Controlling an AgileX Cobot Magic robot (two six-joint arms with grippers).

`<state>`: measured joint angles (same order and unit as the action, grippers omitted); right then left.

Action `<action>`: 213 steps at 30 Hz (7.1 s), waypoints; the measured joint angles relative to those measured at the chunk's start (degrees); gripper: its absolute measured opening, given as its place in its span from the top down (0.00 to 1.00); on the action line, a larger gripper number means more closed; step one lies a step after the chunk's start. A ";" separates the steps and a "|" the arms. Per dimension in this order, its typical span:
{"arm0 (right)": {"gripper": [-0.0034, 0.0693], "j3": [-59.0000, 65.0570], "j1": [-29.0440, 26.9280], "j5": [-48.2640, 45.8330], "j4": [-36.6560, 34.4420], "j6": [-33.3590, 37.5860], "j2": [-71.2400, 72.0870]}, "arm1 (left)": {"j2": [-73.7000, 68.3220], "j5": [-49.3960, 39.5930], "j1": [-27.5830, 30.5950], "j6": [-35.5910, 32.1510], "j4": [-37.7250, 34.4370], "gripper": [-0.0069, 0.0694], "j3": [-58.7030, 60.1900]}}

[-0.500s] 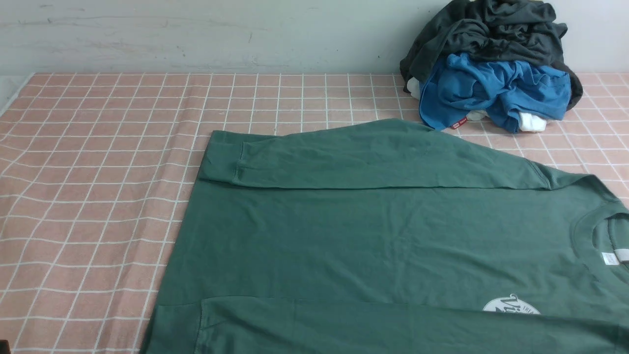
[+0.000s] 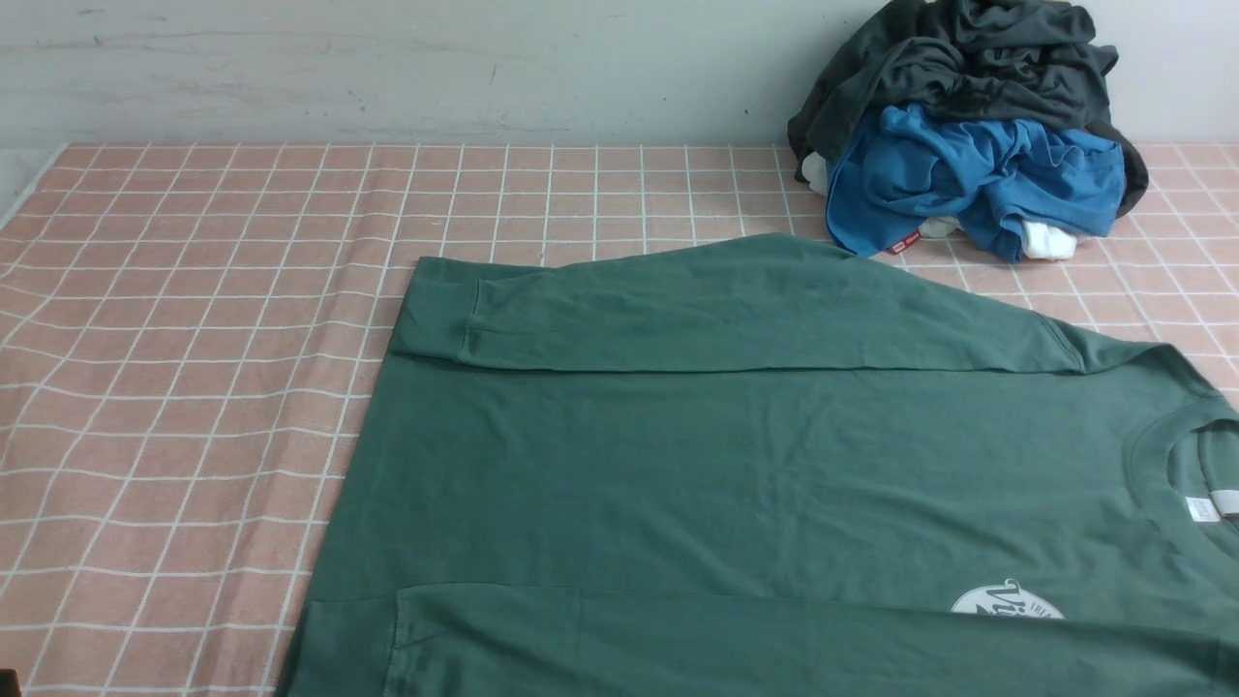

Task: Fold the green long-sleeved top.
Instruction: Use the left arm to clamp the cuff closest to it, then use the left arm to drag and place the cuff at the centered position on the left edge of the fabric, then use the left arm to clamp the cuff farthest from it

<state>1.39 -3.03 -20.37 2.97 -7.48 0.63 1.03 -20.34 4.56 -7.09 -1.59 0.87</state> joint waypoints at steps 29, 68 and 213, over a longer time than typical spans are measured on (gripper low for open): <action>0.97 0.00 0.00 0.00 0.11 -0.50 0.00 | 0.00 0.00 0.00 0.00 0.00 0.91 0.00; 0.97 -0.05 0.00 0.00 -1.49 -0.69 0.00 | 0.00 3.95 0.00 6.27 4.82 0.91 0.81; 0.81 -56.18 17.76 -27.99 -3.48 8.95 -80.09 | -128.06 -34.72 -17.84 5.24 3.43 0.30 -112.04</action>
<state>-54.79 14.73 -48.35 -0.51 1.47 -79.46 -127.04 -55.06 -13.28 -1.86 1.84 -111.17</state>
